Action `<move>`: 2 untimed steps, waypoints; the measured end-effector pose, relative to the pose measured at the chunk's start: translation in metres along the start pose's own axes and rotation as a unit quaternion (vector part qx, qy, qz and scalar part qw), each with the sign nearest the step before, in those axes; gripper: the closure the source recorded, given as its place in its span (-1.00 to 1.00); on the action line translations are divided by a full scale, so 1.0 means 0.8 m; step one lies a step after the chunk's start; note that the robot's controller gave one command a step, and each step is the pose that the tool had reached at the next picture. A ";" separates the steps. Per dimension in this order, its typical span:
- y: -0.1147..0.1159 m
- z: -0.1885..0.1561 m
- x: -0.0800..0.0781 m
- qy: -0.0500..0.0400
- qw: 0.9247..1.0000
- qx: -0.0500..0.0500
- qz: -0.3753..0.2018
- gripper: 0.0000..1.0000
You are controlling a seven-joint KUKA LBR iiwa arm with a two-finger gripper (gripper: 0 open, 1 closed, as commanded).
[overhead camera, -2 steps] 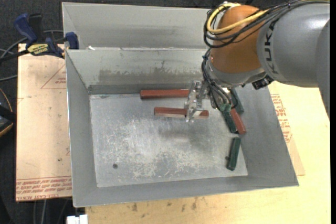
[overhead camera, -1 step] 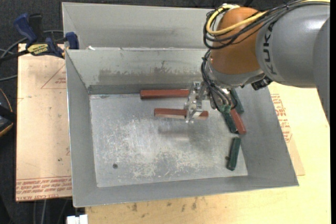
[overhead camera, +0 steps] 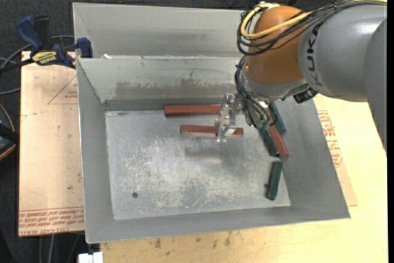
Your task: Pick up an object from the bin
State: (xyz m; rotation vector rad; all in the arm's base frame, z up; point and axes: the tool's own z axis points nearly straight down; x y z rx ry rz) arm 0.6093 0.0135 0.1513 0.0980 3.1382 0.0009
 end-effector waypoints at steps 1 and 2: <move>-0.006 -0.049 0.013 0.002 1.000 0.000 0.011 1.00; -0.006 -0.087 0.014 -0.001 1.000 0.000 -0.003 1.00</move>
Offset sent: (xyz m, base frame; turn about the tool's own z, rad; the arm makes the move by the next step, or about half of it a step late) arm -0.0130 -0.0044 0.0713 -0.0077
